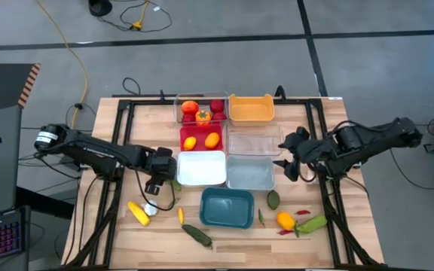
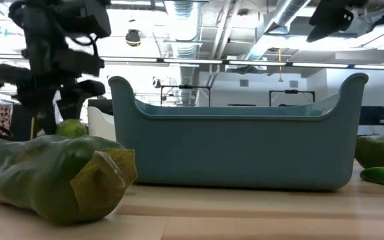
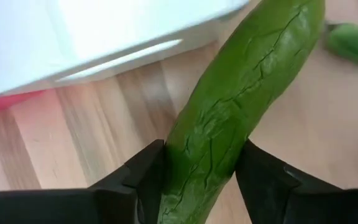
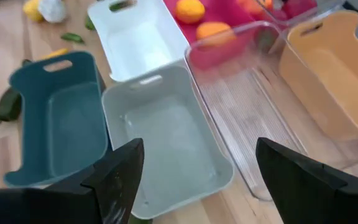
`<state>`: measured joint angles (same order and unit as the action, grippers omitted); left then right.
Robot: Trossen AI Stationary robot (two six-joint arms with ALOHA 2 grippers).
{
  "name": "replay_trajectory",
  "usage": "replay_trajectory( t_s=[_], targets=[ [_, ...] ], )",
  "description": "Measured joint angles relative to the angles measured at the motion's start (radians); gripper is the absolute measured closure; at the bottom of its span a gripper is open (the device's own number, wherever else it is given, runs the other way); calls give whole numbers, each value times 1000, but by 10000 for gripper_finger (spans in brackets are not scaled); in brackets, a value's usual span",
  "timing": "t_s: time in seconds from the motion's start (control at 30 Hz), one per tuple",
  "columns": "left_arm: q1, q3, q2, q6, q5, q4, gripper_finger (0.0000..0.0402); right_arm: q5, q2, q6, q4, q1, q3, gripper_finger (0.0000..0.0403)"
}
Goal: Sort produce into baskets
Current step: Put the left green cucumber into the white bin
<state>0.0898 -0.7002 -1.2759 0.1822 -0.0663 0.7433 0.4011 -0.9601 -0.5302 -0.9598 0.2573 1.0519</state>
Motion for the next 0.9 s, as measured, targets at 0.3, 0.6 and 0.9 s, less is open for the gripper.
replay_trajectory(
  t_s=[0.3, 0.6, 0.9],
  targets=[
    [1, -177, 1, -99, 219, 232, 232, -7, -10, -21, -6, 0, 0, 68],
    [2, -393, 1, -283, 270, 134, 231, -9, -10, -15, -6, 0, 0, 68],
    [-38, -414, -19, -182, 78, -255, 230, -9, -10, -12, -6, -4, 0, 68]
  ],
)
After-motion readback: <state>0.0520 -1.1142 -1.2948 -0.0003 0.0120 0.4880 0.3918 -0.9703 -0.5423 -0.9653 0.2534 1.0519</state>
